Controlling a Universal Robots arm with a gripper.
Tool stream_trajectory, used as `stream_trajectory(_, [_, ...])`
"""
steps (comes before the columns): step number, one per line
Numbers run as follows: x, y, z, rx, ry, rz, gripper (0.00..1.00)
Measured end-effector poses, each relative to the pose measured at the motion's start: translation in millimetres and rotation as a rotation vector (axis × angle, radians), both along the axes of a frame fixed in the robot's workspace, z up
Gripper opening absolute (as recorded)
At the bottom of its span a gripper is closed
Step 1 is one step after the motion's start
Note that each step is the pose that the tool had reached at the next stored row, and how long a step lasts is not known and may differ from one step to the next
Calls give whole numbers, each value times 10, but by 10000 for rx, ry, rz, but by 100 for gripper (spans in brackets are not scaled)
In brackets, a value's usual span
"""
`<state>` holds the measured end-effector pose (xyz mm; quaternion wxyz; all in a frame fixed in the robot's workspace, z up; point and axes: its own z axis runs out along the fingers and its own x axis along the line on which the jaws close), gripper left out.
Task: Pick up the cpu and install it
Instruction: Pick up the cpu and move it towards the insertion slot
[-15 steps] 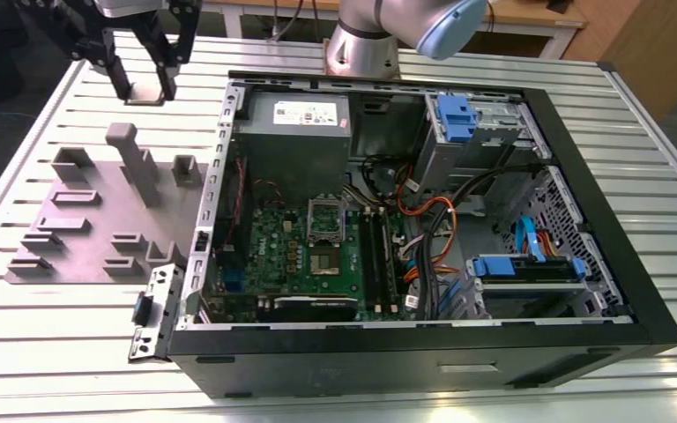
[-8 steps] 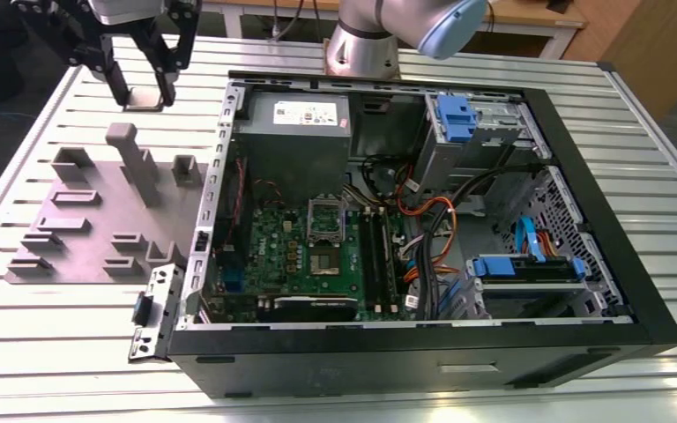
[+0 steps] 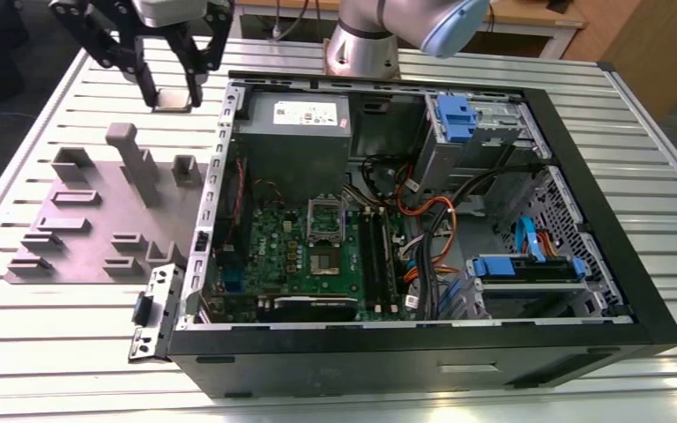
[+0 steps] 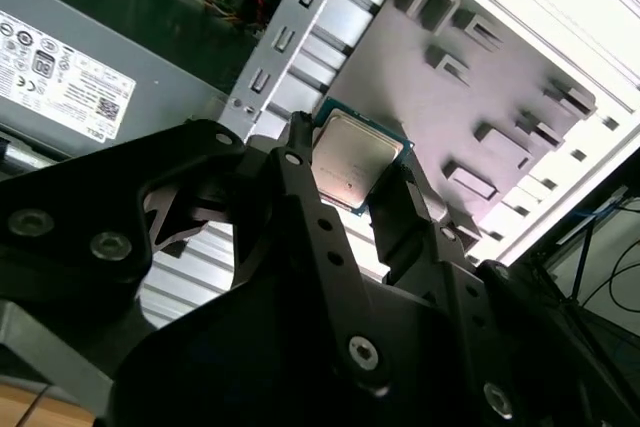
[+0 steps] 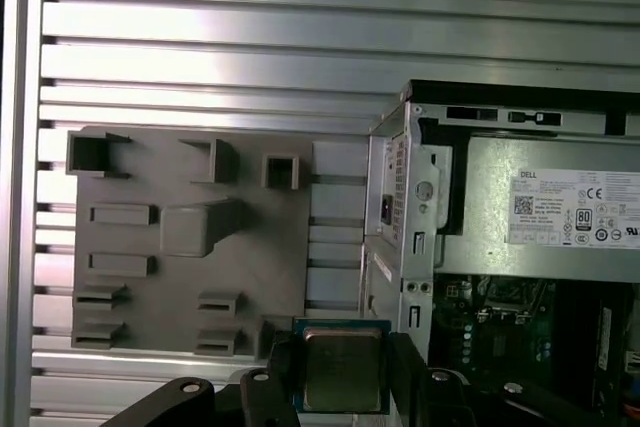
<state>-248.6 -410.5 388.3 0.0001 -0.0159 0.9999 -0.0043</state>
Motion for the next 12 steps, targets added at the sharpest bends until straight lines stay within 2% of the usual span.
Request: stream_trajectory(12, [470, 0, 0, 0, 0, -1, 47])
